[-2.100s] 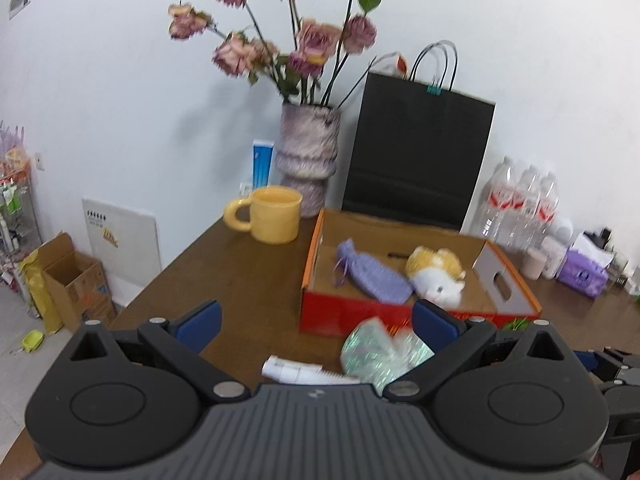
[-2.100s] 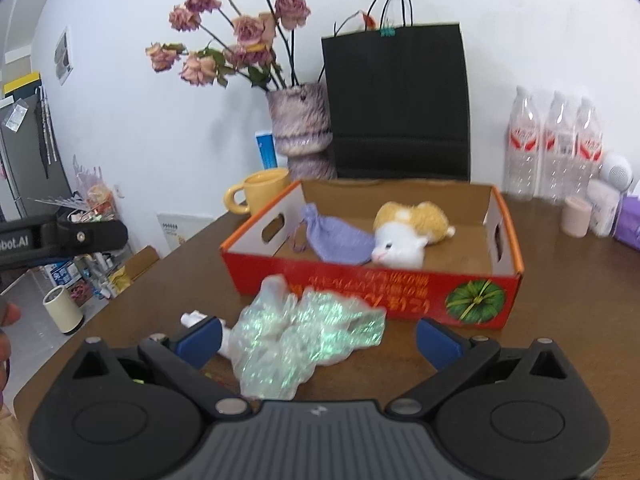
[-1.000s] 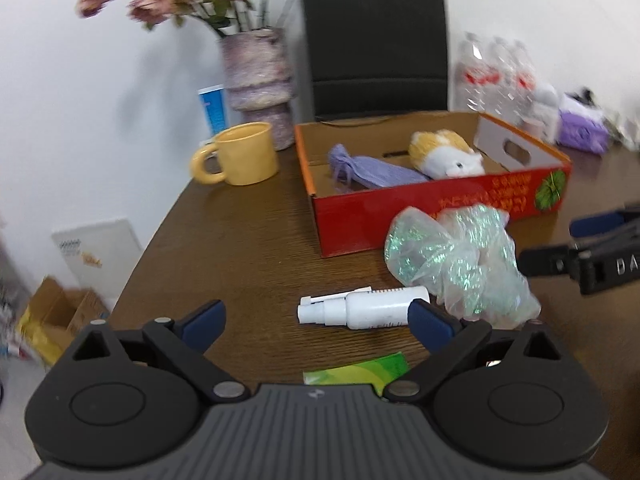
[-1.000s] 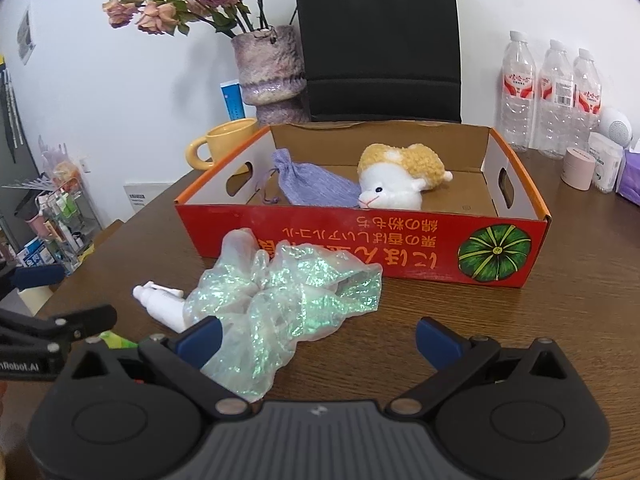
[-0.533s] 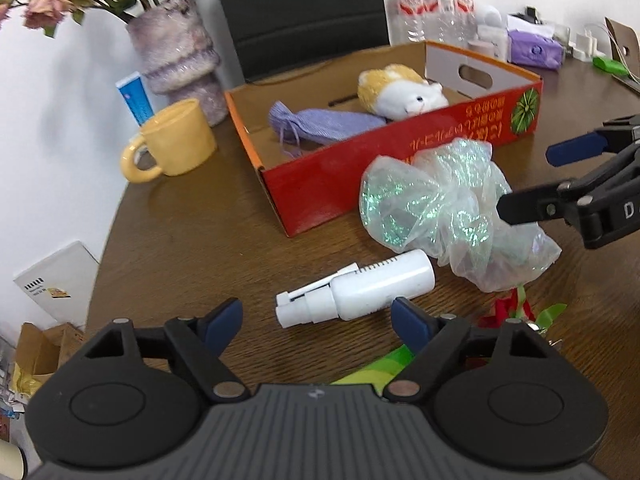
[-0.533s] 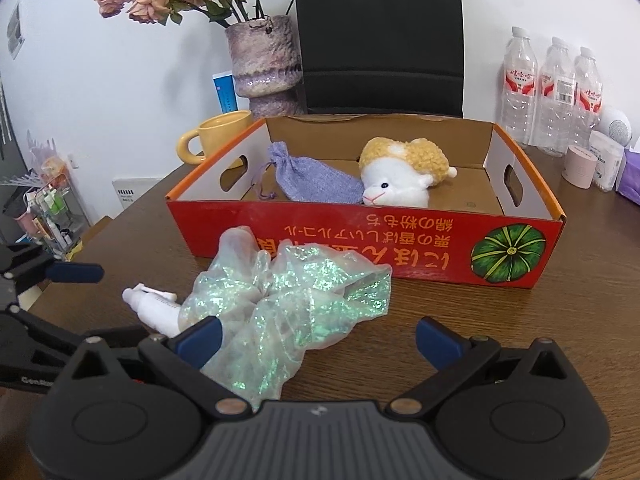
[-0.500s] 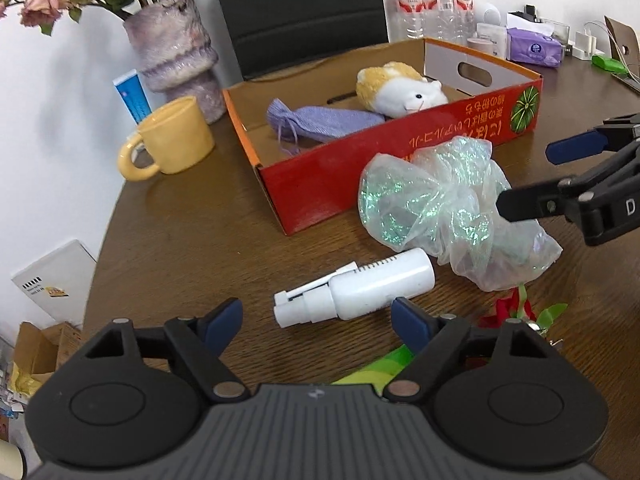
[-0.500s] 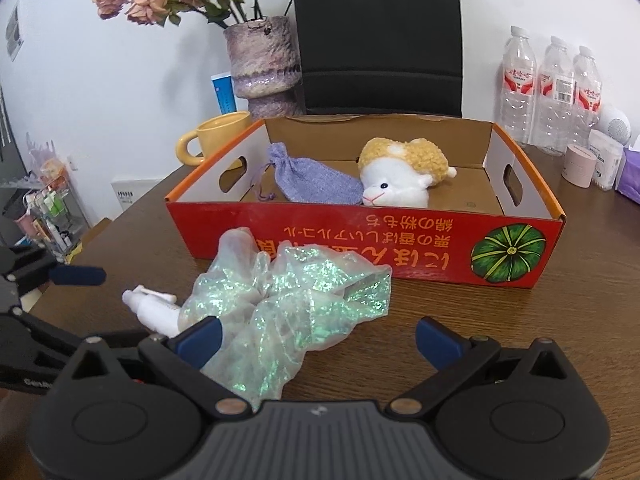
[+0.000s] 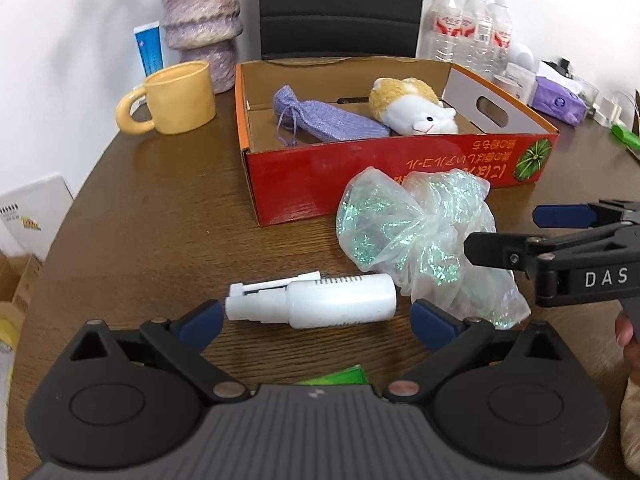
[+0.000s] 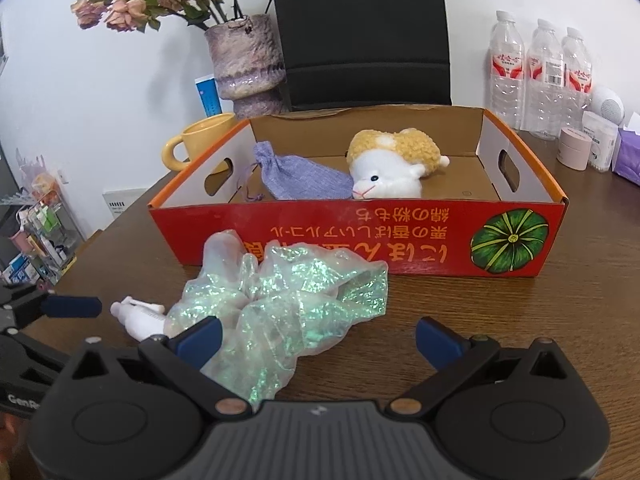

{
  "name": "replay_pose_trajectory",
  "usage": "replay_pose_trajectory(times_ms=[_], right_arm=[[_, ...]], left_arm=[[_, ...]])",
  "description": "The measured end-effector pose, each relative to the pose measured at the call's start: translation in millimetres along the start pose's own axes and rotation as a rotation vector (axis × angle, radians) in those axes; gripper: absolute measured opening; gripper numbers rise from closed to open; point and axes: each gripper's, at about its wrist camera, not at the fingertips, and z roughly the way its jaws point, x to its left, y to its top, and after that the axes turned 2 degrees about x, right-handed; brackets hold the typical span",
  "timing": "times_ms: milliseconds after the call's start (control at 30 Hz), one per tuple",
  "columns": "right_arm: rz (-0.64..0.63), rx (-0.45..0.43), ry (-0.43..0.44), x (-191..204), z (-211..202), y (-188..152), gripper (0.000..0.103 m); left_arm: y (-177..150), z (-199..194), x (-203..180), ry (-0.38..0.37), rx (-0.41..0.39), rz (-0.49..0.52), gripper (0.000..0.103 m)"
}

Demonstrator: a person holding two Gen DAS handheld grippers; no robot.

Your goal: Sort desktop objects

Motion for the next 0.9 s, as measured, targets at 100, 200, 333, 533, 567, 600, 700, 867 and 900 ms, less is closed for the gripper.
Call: replay_pose_trajectory(times_ms=[100, 200, 333, 533, 567, 600, 700, 867, 900], right_arm=[[0.014, -0.012, -0.011, -2, 1, 1, 0.103], [0.026, -0.002, -0.022, -4, 6, 0, 0.103], [0.037, -0.004, -0.031, -5, 11, -1, 0.102], [0.035, -0.001, -0.039, -4, 18, -2, 0.098], [0.033, 0.001, -0.039, -4, 19, -2, 0.096], [0.031, 0.004, -0.038, -4, 20, -2, 0.095], [0.031, 0.009, -0.033, -3, 22, -3, 0.091], [0.028, 0.015, -0.022, -3, 22, -5, 0.073], [0.022, 0.013, -0.023, -3, 22, -5, 0.071]], left_arm=[[1, 3, 0, 0.013, 0.001, -0.035, 0.103], [1, 7, 0, 0.024, 0.005, -0.061, 0.103], [2, 12, 2, 0.034, 0.012, -0.096, 0.103], [2, 19, 5, 0.043, 0.018, -0.126, 0.103], [2, 21, 5, 0.045, 0.020, -0.124, 0.103], [2, 22, 4, 0.047, 0.020, -0.123, 0.103], [1, 24, 3, 0.053, 0.020, -0.119, 0.103], [0, 23, 2, 0.057, 0.012, -0.118, 0.103], [0, 23, 2, 0.057, 0.011, -0.118, 0.103]])
